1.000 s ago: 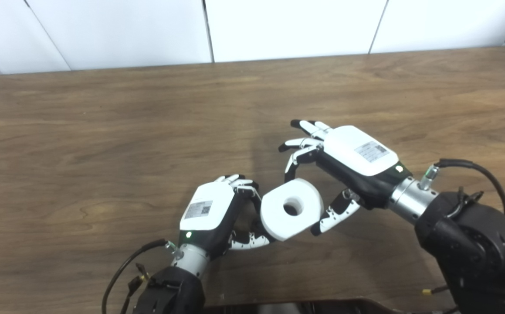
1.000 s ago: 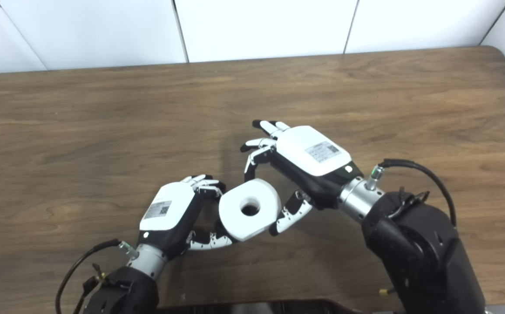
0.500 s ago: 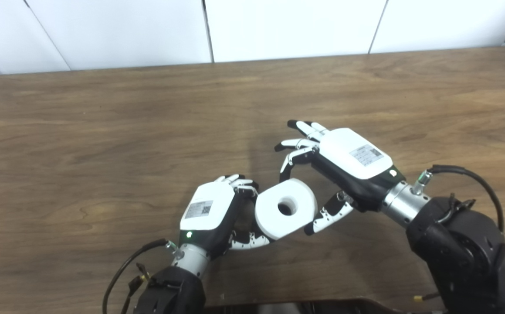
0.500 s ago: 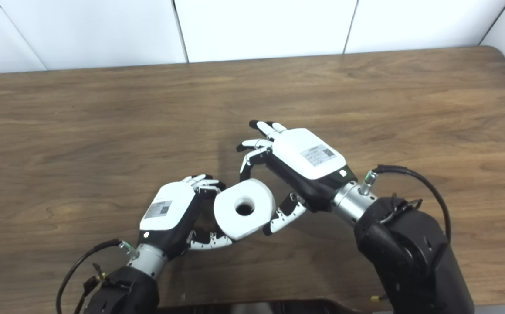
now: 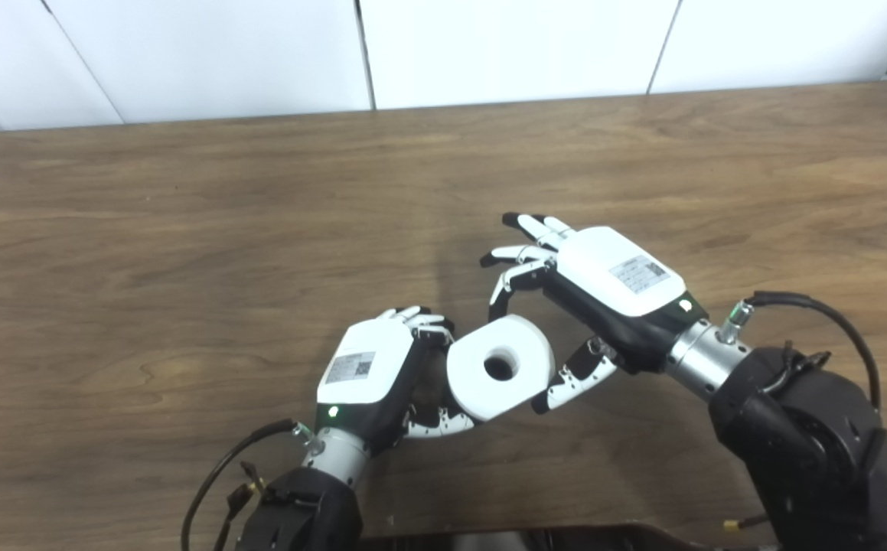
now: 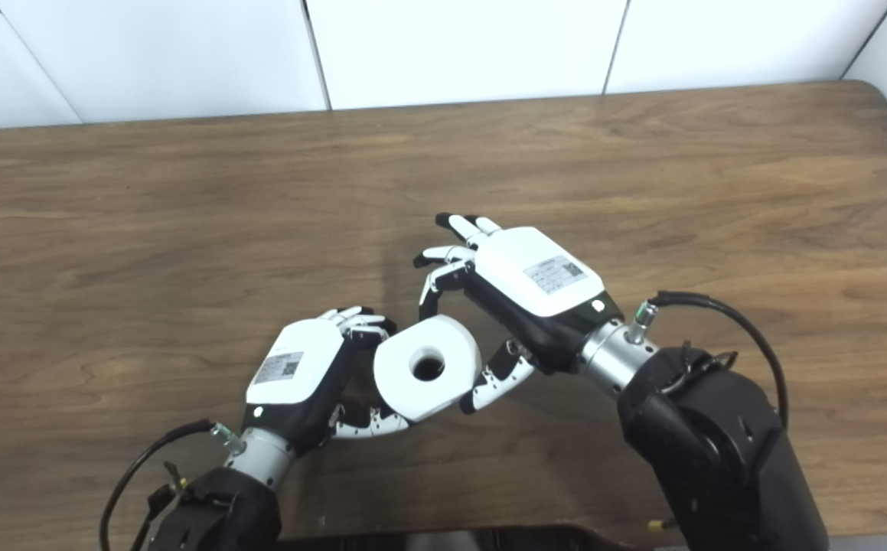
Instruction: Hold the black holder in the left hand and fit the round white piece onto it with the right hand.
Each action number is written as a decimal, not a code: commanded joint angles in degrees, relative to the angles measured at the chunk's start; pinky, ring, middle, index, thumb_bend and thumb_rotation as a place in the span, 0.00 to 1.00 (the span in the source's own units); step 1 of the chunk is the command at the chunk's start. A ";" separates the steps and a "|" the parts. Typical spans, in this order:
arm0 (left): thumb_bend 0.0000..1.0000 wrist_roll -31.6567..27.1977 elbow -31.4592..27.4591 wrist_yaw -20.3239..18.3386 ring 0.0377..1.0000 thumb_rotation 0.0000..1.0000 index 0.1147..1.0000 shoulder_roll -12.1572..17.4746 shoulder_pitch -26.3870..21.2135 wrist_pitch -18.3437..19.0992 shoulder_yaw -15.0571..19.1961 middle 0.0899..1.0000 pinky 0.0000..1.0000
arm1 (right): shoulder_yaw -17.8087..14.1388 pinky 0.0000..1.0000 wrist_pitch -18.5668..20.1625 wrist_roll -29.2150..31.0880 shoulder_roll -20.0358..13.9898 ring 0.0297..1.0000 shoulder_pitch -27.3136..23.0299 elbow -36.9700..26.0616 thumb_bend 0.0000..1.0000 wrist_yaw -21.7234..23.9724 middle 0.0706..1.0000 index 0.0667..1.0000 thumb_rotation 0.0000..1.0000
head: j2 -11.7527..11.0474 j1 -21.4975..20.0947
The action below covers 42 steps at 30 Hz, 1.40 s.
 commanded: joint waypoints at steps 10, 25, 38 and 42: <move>0.52 -0.92 -1.34 -2.46 0.89 0.05 0.42 -1.74 1.44 0.99 -0.31 0.77 0.90 | -1.09 1.00 -1.92 0.40 -1.65 1.00 -1.54 2.20 0.51 -1.46 0.84 0.45 0.15 | 0.81 -0.08; 0.52 -0.41 -2.16 -3.47 0.89 0.05 0.42 -1.59 1.27 2.03 -0.91 0.78 0.91 | 0.32 1.00 -2.75 -0.57 -1.44 1.00 0.80 6.23 0.52 -4.47 0.83 0.45 0.15 | 1.50 0.23; 0.52 0.37 -1.98 -4.13 0.89 0.05 0.42 -2.08 1.08 2.42 -1.26 0.78 0.91 | 2.08 1.00 -1.25 -4.00 0.27 1.00 -1.15 -1.49 0.52 2.27 0.83 0.45 0.15 | 1.59 0.26; 0.52 0.73 -1.80 -4.05 0.89 0.05 0.42 -2.22 1.06 2.34 -1.43 0.78 0.91 | 1.74 1.00 -0.81 -5.28 1.15 1.00 -2.35 -3.95 0.52 6.31 0.83 0.45 0.15 | 1.55 0.25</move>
